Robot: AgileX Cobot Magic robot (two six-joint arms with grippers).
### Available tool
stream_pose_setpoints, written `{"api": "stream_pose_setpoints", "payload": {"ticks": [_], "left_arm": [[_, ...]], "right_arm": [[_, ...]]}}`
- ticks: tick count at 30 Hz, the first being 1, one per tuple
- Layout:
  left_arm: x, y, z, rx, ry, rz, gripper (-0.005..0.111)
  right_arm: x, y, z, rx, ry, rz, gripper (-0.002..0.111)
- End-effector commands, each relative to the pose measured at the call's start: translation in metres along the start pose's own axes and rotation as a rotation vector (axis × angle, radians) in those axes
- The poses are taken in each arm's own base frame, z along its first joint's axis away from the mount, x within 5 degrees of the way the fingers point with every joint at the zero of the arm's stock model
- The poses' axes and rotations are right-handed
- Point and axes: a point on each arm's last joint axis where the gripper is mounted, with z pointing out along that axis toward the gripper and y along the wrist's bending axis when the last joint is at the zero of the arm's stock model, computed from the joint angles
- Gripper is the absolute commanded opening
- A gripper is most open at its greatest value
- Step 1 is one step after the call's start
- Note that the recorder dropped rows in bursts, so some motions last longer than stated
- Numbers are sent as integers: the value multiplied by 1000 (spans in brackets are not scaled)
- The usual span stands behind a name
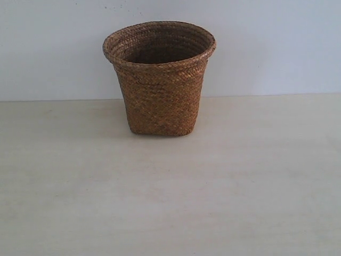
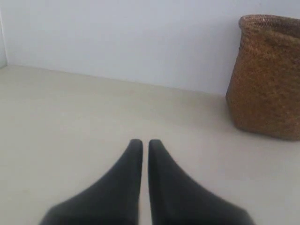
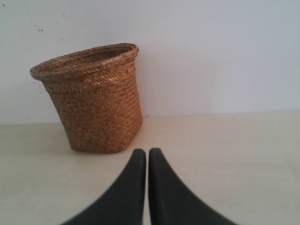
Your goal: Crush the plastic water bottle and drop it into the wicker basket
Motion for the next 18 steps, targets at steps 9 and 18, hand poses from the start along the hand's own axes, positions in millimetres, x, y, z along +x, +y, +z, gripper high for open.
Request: {"api": "stream_pose_setpoints", "payload": {"ticks": [9,18], "left_arm": [[18,1,8,14,-43,72,4],[25,2,8,10,38,69,4]], "right_arm": [[-2,0,-1,0,-26,-6,0],[-2,0,-1,0,-26,-6,0]]}}
